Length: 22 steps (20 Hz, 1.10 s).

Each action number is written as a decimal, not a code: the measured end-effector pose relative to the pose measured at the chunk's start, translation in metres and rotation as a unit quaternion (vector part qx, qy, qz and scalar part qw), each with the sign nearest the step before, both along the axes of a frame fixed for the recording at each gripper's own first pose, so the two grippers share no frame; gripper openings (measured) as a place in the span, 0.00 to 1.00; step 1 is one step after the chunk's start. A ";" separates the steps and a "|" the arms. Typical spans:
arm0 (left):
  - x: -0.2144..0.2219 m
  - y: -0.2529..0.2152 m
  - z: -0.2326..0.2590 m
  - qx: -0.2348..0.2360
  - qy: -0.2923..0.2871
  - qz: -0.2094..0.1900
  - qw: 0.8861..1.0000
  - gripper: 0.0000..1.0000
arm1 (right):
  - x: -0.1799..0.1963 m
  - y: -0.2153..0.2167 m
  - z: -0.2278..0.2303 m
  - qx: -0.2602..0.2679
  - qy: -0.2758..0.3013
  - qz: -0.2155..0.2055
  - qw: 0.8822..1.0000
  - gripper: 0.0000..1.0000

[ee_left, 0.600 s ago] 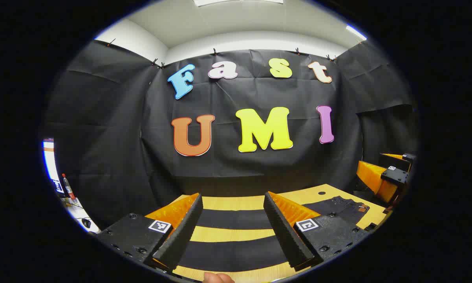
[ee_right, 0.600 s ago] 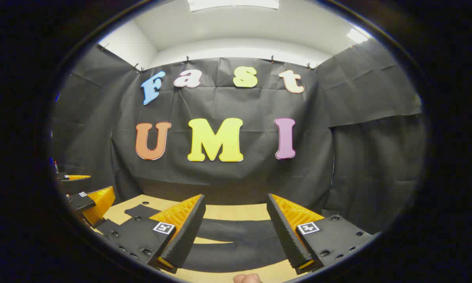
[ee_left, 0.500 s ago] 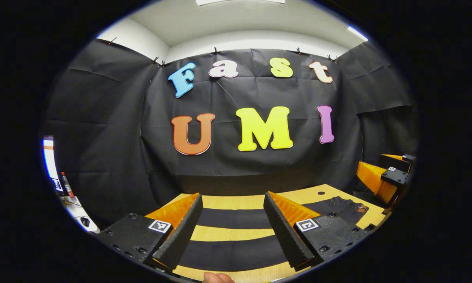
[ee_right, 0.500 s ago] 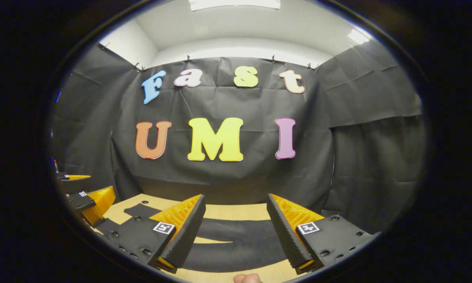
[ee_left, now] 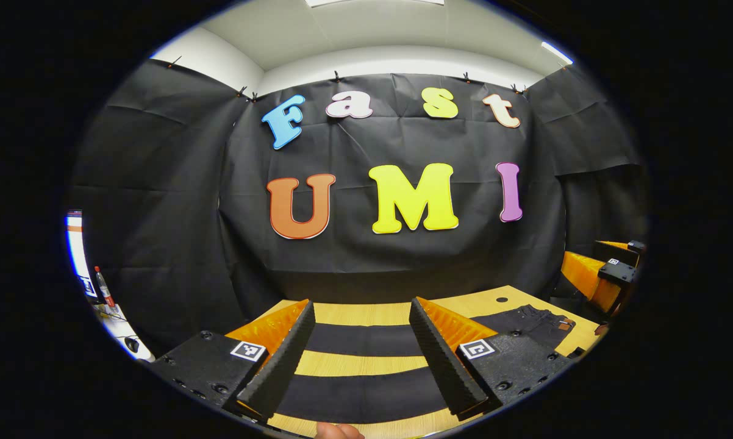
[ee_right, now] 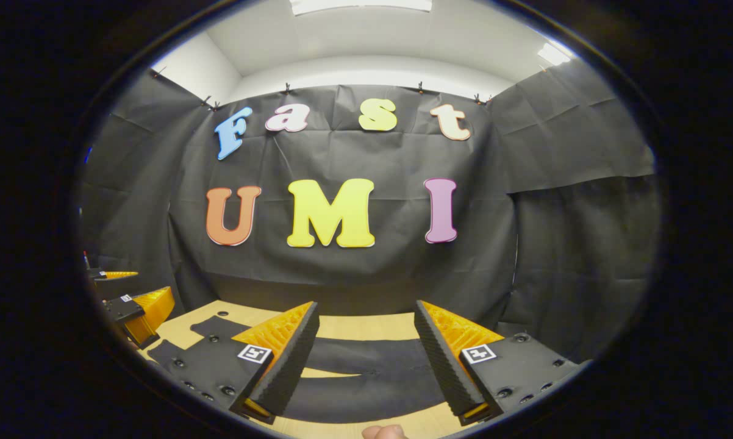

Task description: Grasp the waist and the cuffs of the jeans and fold them to make the two legs overlap; first hold the waist and fold one-third of the jeans toward the cuffs, then hold the cuffs and fold the remaining one-third in the same direction to finish folding.

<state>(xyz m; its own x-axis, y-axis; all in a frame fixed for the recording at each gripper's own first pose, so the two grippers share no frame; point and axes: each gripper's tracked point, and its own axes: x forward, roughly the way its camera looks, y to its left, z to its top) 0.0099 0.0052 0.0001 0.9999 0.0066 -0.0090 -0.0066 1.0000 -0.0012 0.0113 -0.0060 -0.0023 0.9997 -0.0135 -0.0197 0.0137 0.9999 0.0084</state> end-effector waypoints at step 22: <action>-0.019 0.045 -0.090 -0.261 0.121 0.045 0.957 0.98 | 0.011 -0.005 -0.025 -0.012 0.031 0.002 0.999 0.97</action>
<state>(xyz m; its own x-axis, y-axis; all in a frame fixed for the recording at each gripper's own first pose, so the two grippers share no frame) -0.0094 0.0501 -0.0896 0.9638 0.0246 -0.2654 -0.1560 0.8594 -0.4870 0.0220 -0.0110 -0.0274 0.9967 -0.0104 -0.0807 0.0091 0.9998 -0.0167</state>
